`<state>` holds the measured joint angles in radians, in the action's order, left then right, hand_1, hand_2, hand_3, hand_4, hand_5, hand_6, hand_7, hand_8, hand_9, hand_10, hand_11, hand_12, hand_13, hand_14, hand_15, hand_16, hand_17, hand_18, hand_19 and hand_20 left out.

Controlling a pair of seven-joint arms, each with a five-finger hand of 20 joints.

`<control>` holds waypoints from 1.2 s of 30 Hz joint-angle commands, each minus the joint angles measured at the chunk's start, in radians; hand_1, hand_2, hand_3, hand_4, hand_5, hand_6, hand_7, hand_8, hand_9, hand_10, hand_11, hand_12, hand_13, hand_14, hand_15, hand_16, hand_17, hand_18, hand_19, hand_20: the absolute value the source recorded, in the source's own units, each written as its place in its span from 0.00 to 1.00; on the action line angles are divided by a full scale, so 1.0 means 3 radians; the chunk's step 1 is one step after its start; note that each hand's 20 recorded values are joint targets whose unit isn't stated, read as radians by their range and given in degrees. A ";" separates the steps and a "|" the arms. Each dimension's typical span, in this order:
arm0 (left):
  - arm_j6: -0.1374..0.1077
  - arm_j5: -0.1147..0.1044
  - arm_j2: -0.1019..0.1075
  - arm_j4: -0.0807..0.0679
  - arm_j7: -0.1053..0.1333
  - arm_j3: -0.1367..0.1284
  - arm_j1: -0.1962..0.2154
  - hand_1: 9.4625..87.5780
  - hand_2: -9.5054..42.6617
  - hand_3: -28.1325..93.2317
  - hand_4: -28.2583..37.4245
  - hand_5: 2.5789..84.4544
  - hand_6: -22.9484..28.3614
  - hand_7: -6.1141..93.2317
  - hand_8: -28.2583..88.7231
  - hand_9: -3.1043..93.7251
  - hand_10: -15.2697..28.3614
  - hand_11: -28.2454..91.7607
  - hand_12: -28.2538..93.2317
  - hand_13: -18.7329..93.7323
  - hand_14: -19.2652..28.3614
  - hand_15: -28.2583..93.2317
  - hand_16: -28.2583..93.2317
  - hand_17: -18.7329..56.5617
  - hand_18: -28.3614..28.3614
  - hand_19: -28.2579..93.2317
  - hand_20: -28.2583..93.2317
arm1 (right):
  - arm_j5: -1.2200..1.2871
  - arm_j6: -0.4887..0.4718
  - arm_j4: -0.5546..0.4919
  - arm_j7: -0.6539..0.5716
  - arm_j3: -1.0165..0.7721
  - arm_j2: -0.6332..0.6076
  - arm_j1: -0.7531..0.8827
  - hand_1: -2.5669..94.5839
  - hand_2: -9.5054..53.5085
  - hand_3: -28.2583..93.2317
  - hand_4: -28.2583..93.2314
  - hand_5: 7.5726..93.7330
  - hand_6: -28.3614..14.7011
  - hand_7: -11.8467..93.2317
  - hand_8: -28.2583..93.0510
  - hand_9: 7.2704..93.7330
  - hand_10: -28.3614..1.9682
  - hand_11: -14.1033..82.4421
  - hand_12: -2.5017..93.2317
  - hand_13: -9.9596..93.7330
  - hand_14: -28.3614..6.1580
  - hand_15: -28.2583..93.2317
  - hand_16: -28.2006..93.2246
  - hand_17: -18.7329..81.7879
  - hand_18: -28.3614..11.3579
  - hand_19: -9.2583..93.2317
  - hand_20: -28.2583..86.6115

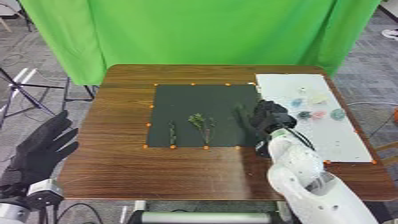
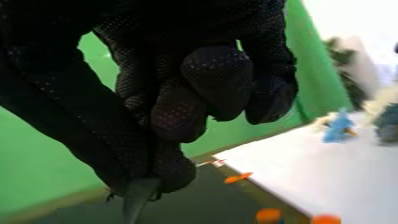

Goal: Arrange flowers

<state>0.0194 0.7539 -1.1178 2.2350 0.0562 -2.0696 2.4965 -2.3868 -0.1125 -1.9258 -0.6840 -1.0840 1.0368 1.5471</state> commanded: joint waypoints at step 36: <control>0.0042 -0.0009 0.0002 -0.0018 -0.0082 -0.0010 0.0011 0.18 0.17 0.81 0.00 0.23 0.45 0.26 0.16 0.21 0.55 0.32 0.39 0.28 0.65 0.36 0.29 0.09 0.82 0.52 0.31 | -0.0088 -0.0793 -0.0149 -0.0179 -0.0045 0.0273 0.0187 0.25 0.00 0.88 0.00 0.70 0.60 0.58 0.13 0.73 0.51 0.77 0.54 0.75 0.51 0.91 0.56 0.43 0.09 0.90 0.72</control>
<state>0.0208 0.7533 -1.1170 2.2324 0.0423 -2.0689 2.4920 -2.3739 -0.3363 -1.9758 -0.7263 -1.0977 1.1554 1.5894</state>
